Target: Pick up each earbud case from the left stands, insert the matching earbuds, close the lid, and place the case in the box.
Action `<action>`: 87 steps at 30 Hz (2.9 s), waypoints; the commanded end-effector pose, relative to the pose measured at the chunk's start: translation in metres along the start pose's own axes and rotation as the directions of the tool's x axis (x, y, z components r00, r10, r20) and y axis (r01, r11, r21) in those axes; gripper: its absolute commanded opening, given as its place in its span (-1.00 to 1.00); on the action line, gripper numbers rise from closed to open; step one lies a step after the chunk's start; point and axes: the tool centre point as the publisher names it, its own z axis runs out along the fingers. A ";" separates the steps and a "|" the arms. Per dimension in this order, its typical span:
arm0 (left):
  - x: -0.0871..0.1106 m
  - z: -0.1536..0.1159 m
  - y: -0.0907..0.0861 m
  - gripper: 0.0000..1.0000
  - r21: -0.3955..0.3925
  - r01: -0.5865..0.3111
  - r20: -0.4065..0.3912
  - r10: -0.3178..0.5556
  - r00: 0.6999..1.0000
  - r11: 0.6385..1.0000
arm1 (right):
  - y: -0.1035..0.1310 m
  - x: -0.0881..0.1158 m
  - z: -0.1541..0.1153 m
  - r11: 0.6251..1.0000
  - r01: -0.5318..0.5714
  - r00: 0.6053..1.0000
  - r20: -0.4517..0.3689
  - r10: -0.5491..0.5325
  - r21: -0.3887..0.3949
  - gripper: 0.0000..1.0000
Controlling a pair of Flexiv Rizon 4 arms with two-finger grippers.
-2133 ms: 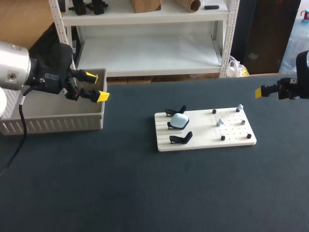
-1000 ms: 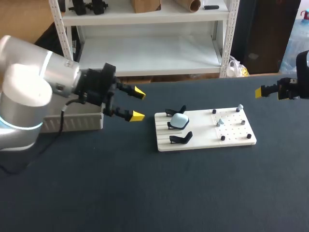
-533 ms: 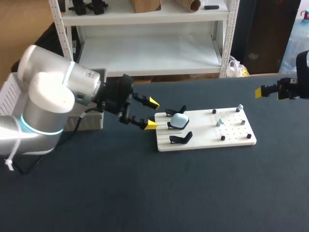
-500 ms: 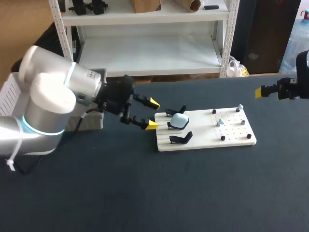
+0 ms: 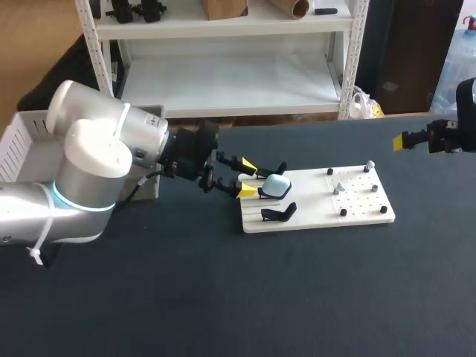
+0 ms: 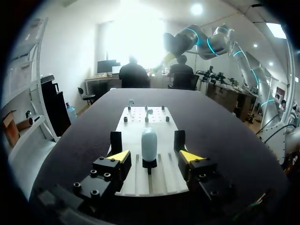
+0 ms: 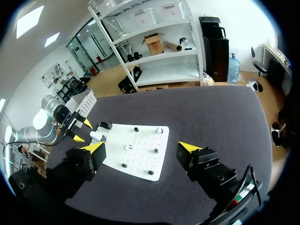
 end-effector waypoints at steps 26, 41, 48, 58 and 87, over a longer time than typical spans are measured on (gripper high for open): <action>0.003 0.030 0.009 0.10 0.040 -0.029 -0.024 0.030 0.999 0.999 | 0.000 0.000 0.000 1.000 0.001 1.000 0.000 -0.001 0.000 1.00; 0.005 0.036 0.014 -0.02 0.039 -0.027 -0.029 0.028 0.999 0.999 | 0.000 0.000 0.000 1.000 0.001 1.000 0.000 -0.001 0.000 1.00; 0.006 0.039 0.017 -0.05 0.034 -0.024 -0.032 0.025 0.999 0.999 | 0.000 0.000 0.000 1.000 0.001 1.000 0.000 -0.001 0.000 1.00; 0.004 0.044 0.017 -0.04 0.037 -0.026 -0.034 0.027 0.999 0.999 | 0.000 0.000 0.000 1.000 0.001 1.000 0.000 -0.001 0.000 1.00; 0.004 0.044 0.015 -1.00 0.016 -0.047 -0.044 0.048 0.998 0.999 | 0.000 0.000 0.000 1.000 0.001 1.000 0.000 -0.001 0.000 1.00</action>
